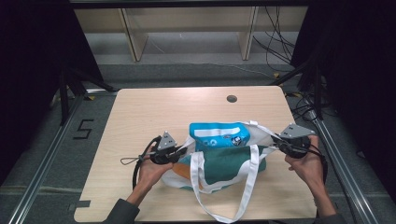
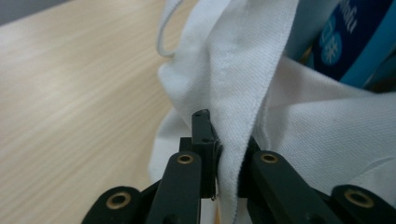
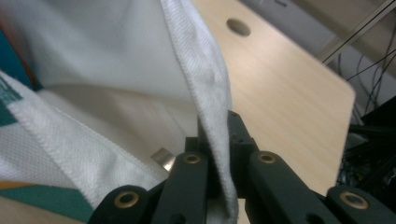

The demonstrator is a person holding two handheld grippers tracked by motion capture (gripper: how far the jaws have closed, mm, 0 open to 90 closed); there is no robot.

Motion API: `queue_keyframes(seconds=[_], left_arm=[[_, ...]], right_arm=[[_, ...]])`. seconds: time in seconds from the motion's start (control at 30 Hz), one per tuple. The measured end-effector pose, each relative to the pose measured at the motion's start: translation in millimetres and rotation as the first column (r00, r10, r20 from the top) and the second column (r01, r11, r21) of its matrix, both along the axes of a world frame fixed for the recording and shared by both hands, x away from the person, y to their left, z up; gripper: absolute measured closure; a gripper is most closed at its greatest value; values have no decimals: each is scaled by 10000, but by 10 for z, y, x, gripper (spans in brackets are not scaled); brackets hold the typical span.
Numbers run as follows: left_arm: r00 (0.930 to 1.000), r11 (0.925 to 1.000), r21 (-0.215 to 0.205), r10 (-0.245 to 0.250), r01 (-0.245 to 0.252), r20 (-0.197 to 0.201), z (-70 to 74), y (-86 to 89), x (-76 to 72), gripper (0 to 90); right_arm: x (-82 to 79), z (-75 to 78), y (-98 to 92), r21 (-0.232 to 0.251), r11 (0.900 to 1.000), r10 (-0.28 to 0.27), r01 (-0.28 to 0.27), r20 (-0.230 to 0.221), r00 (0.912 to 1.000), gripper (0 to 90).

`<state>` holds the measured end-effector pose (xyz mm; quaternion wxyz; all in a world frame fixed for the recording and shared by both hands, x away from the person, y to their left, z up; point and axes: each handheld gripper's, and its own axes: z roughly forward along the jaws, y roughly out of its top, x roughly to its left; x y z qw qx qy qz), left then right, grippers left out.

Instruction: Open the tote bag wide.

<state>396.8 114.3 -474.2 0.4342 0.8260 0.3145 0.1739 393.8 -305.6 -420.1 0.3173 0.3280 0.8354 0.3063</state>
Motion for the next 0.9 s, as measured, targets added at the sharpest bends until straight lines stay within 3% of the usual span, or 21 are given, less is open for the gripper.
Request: queue_keyframes(seconds=[0.07,0.17,0.27,0.3,0.33,0.47,0.5,0.57,0.6,0.8,0.9], left_arm=[[10000,9999,110,20,-20,36,-52,-32,-2,846],[10000,9993,371,-21,23,-65,-108,1,21,849],[10000,9994,344,-19,20,-27,-140,32,33,849],[9999,9990,430,-76,81,-120,-142,45,23,849],[9999,9994,320,116,-113,-103,-154,33,13,849],[10000,9977,679,-7,5,20,-191,40,33,848],[9994,9975,689,172,-152,-287,-249,35,55,848],[9991,9969,747,255,-229,-340,-300,21,79,847],[9994,9952,959,202,-174,-280,-309,16,83,847],[9996,9916,1263,271,-264,-33,-360,-28,35,852],[9997,9930,1158,225,-219,-37,-380,-16,27,852]], right_arm=[[12,-100,6,55,10000,-74,76,-312,9995,882],[66,-232,-2,-224,9997,-44,27,-750,9972,882],[94,-295,-15,-235,9996,142,-161,-810,9966,883],[91,-371,-6,39,9999,-101,107,-1320,9912,882],[97,-386,-5,23,10000,-49,52,-1326,9912,882],[129,-494,34,-138,9999,-90,70,-1543,9880,882],[142,-521,41,-164,9999,-80,54,-1611,9869,882],[174,-581,65,-304,9995,-45,-7,-1710,9853,882],[191,-606,79,-379,9993,-53,-15,-1781,9840,882],[235,-752,157,-906,9957,11,-200,-2045,9789,883],[215,-754,135,-756,9970,-32,-132,-2126,9771,883]])
